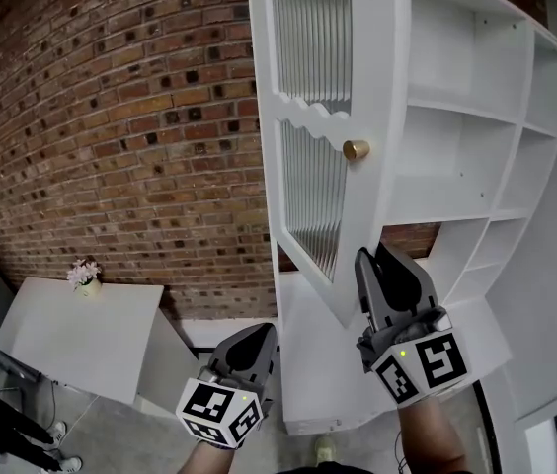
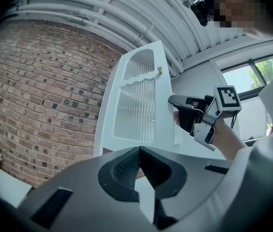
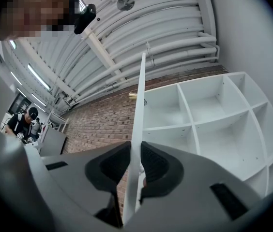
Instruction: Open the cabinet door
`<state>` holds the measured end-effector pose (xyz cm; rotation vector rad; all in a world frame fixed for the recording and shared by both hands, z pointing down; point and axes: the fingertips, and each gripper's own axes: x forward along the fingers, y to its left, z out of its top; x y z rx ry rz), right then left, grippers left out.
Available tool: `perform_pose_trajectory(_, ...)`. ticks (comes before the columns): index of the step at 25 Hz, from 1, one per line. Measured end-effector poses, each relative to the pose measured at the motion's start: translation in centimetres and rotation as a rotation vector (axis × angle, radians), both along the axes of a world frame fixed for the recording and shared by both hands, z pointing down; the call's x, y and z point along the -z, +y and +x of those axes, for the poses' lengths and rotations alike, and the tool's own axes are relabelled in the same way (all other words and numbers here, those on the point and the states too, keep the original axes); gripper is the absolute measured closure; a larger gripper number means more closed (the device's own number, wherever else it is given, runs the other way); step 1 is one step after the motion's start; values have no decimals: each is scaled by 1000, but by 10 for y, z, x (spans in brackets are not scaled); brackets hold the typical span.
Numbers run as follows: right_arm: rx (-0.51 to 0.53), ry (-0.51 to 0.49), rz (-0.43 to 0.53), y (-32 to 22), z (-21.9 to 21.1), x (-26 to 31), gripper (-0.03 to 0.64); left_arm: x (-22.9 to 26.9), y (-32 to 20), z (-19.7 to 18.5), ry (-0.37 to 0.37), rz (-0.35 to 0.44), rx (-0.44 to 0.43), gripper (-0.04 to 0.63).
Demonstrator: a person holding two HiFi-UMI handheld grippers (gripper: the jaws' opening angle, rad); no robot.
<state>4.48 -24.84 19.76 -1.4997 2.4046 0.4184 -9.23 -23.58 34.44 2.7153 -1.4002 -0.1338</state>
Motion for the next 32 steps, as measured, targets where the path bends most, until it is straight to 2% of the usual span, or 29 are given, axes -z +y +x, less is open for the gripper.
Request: perform_pose_trajectory(32, 177, 94, 51, 25, -104, -4, 535, 2, 28, -43, -21, 19, 70, 589)
